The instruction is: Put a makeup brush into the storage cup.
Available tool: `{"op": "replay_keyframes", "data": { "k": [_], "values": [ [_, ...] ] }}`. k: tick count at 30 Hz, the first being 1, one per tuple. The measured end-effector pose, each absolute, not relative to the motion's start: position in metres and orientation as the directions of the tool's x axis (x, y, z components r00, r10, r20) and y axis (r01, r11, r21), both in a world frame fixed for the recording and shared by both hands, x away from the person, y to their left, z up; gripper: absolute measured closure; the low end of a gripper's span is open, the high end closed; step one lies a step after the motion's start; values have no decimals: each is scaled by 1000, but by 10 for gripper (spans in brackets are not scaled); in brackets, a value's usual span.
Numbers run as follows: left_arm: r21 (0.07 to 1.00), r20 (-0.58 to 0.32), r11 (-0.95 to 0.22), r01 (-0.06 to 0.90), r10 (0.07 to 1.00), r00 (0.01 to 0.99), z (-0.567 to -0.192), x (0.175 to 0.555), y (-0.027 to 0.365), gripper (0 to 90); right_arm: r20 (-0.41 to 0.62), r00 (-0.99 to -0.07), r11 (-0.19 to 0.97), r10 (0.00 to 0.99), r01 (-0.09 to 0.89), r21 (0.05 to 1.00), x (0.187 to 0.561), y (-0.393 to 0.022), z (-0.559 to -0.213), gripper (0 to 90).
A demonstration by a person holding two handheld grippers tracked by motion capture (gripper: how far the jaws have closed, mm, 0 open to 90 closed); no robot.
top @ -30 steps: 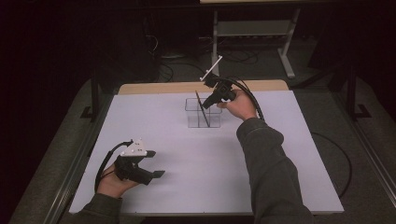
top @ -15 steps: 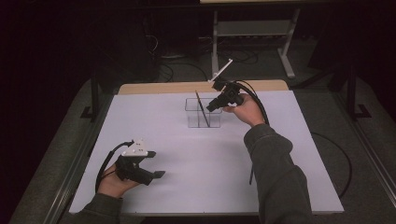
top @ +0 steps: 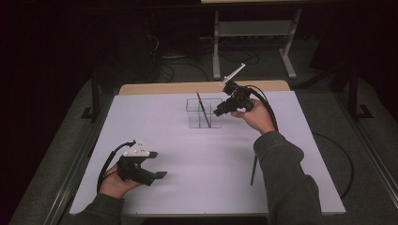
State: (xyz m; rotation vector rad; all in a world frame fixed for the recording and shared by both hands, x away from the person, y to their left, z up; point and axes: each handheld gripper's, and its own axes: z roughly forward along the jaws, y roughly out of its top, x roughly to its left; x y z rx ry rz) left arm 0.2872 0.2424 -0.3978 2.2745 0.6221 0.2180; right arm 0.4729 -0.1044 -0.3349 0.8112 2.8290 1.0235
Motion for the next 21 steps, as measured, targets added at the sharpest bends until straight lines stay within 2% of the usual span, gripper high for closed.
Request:
{"op": "replay_keyframes", "data": {
  "k": [6, 15, 18, 21],
  "values": [
    [718, -37, -584, 379, 511, 859, -397, 286, 248, 195, 128, -872, 632, 473, 437, 640, 465, -109, -335, 580],
    [717, -21, -594, 366, 506, 862, -396, 287, 249, 195, 154, -862, 616, 483, 460, 639, 459, -110, -333, 493],
    [723, -33, -578, 378, 518, 855, -395, 287, 249, 195, 128, -871, 628, 474, 436, 645, 456, -111, -335, 483],
    [720, -24, -587, 370, 512, 859, -395, 287, 248, 195, 147, -858, 617, 493, 463, 636, 450, -115, -335, 466]
  ]
}}
